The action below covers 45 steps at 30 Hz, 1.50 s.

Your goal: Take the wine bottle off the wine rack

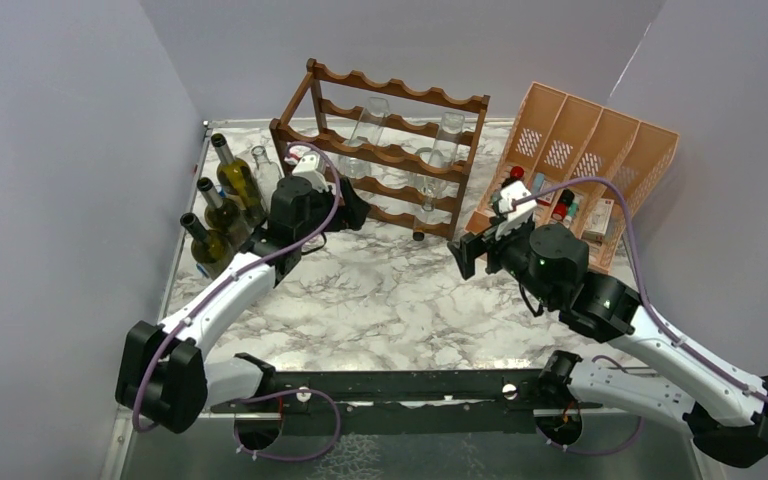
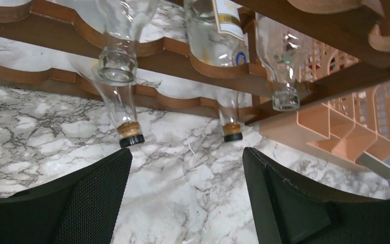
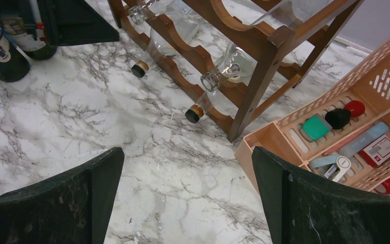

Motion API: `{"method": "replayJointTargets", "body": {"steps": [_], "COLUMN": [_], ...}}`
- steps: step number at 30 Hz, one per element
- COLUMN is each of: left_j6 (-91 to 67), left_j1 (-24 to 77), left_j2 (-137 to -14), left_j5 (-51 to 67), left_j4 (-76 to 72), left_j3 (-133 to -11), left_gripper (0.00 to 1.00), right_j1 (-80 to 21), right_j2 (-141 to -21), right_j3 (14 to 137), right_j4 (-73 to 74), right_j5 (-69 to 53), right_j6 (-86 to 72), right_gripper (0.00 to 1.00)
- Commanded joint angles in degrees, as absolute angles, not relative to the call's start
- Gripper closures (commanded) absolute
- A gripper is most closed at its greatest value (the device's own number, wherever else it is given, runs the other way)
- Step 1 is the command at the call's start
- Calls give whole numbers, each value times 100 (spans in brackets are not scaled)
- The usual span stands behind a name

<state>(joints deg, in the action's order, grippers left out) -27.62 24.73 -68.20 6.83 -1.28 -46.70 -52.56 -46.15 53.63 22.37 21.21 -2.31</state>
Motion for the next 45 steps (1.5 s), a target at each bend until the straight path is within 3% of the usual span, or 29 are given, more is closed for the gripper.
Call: {"method": "replayJointTargets", "body": {"steps": [1, 10, 25, 45], "left_j6": [-3015, -3390, -3620, -4033], "left_j1": [2362, 1779, 1474, 1333], "left_j2": [-7386, -8209, -8636, -9337], "left_j5": [251, 787, 1350, 1900], "left_j4": [-666, -1315, -1973, -2206], "left_j3": [-5018, -5068, -4968, -5389], "left_gripper": [15, 28, 34, 38], "right_j1": [-5291, -5290, -5291, -5291], "right_j2": [-4333, -3817, -3258, -3401], "right_j3": [5201, 5046, 5037, 5117], "right_j4": [2239, 2287, 2094, 2113], "right_j5": [2147, 2098, 1335, 772], "right_j6": [-257, -291, -317, -384], "right_gripper": [0, 0, 0, 0]}}
